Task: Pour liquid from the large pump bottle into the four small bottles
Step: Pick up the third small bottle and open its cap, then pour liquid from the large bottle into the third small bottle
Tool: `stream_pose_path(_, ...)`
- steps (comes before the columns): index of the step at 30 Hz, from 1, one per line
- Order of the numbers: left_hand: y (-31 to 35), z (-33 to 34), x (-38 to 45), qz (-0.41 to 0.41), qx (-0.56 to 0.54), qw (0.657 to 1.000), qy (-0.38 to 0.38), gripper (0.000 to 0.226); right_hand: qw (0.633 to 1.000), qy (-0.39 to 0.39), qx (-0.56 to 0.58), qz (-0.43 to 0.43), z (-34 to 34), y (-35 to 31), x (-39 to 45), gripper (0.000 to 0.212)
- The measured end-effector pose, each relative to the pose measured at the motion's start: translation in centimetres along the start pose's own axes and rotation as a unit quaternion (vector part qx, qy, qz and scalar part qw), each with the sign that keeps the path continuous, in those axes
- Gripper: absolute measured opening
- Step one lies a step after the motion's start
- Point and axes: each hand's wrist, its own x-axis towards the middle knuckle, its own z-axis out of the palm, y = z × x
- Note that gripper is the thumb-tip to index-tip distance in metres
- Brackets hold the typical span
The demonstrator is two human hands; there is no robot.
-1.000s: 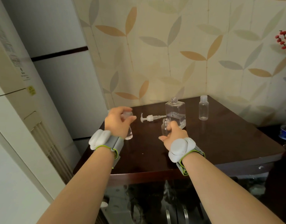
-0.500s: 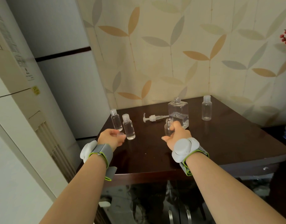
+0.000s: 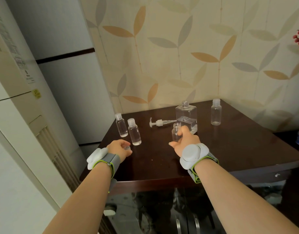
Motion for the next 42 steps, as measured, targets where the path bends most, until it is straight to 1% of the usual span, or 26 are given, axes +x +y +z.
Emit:
stream_pose_path(2, 0.1, 0.0, -0.1, -0.008, 0.012, 1.000, 0.001, 0.041, 1.000, -0.001, -0.002, -0.001, -0.1, -0.1, 0.0, 0.031)
stream_pose_path(4, 0.6, -0.2, -0.3, -0.033, 0.044, 0.998, 0.033, 0.041, 1.000, 0.003, -0.003, -0.006, -0.1, -0.2, 0.0, 0.030)
stream_pose_path(6, 2.1, -0.7, -0.8, -0.037, 0.144, 0.986, 0.071, 0.030, 1.000, 0.000, -0.002, -0.009, -0.3, -0.1, 0.0, 0.030)
stream_pose_path(8, 4.3, -0.8, -1.5, 0.005, 0.234, 0.969, 0.082, 0.013, 1.000, -0.007, -0.001, -0.009, -0.3, -0.1, 0.1, 0.030)
stream_pose_path(9, 5.5, -0.6, -1.9, 0.029, 0.243, 0.965, 0.091, 0.008, 1.000, -0.007, -0.001, -0.009, -0.3, -0.2, 0.2, 0.030)
stream_pose_path(11, 7.6, 0.0, -2.8, 0.065, 0.199, 0.971, 0.117, 0.016, 1.000, -0.005, -0.004, -0.008, -0.3, -0.3, 0.3, 0.032)
stream_pose_path(13, 9.0, 0.7, -3.5, 0.090, 0.131, 0.979, 0.124, 0.033, 1.000, -0.004, -0.006, -0.011, -0.3, -0.4, 0.4, 0.033)
stream_pose_path(15, 9.7, 1.7, -3.6, 0.108, 0.062, 0.990, 0.072, 0.049, 1.000, -0.007, 0.004, -0.014, -0.4, -0.3, 0.4, 0.032)
stream_pose_path(18, 9.8, 3.1, -3.5, 0.097, -0.018, 0.994, -0.039, 0.066, 0.999, -0.017, 0.018, -0.032, -0.9, -0.3, 0.1, 0.025)
stream_pose_path(19, 9.7, 3.7, -3.3, 0.089, -0.040, 0.993, -0.065, 0.071, 0.999, -0.016, 0.017, -0.042, -1.0, -0.3, 0.0, 0.022)
stream_pose_path(21, 9.3, 4.7, -3.2, 0.085, -0.091, 0.988, -0.093, 0.077, 0.998, -0.020, 0.008, -0.054, -1.4, -0.3, -0.1, 0.019)
stream_pose_path(23, 9.1, 5.5, -3.0, 0.089, -0.144, 0.981, -0.099, 0.075, 0.998, -0.034, -0.002, -0.055, -1.7, -0.3, -0.1, 0.020)
stream_pose_path(25, 9.2, 6.1, -2.9, 0.105, -0.167, 0.976, -0.091, 0.069, 0.998, -0.050, 0.008, -0.049, -1.8, -0.1, -0.3, 0.026)
stream_pose_path(29, 9.8, 6.6, -2.6, 0.173, -0.103, 0.979, -0.038, 0.038, 0.996, -0.069, 0.039, -0.048, -1.9, 0.3, -0.6, 0.030)
stream_pose_path(32, 10.1, 6.6, -2.2, 0.181, -0.086, 0.979, -0.020, 0.031, 0.994, -0.086, 0.040, -0.047, -2.3, 0.3, -0.5, 0.031)
stream_pose_path(33, 10.2, 6.5, -2.0, 0.180, -0.095, 0.979, -0.019, 0.027, 0.994, -0.092, 0.041, -0.041, -2.5, 0.1, -0.4, 0.035)
stream_pose_path(34, 10.2, 6.2, -2.0, 0.176, -0.103, 0.979, -0.012, 0.024, 0.994, -0.092, 0.047, -0.030, -2.9, 0.1, -0.6, 0.044)
stream_pose_path(35, 10.3, 5.9, -1.7, 0.171, -0.113, 0.979, 0.000, 0.023, 0.995, -0.078, 0.051, -0.017, -3.3, 0.1, -0.5, 0.058)
stream_pose_path(36, 10.3, 5.6, -1.4, 0.168, -0.123, 0.978, 0.015, 0.024, 0.998, -0.046, 0.050, -0.007, -3.8, 0.3, -0.4, 0.069)
stream_pose_path(37, 10.3, 5.2, -1.1, 0.168, -0.136, 0.976, 0.033, 0.026, 0.999, -0.001, 0.045, -0.002, -4.3, 0.5, -0.2, 0.076)
stream_pose_path(38, 10.4, 4.8, -0.7, 0.172, -0.145, 0.973, 0.051, 0.029, 0.998, 0.044, 0.039, 0.000, -4.9, 0.6, 0.2, 0.080)
stream_pose_path(39, 10.3, 4.6, -0.4, 0.176, -0.149, 0.971, 0.068, 0.031, 0.997, 0.073, 0.032, 0.004, -5.3, 0.8, 0.9, 0.083)
stream_pose_path(40, 10.3, 4.4, -0.2, 0.184, -0.146, 0.968, 0.084, 0.032, 0.996, 0.089, 0.028, 0.011, -5.6, 0.9, 1.7, 0.085)
stream_pose_path(42, 10.2, 4.4, 0.2, 0.209, -0.131, 0.963, 0.110, 0.032, 0.996, 0.088, 0.019, 0.024, -6.0, 0.8, 3.4, 0.089)
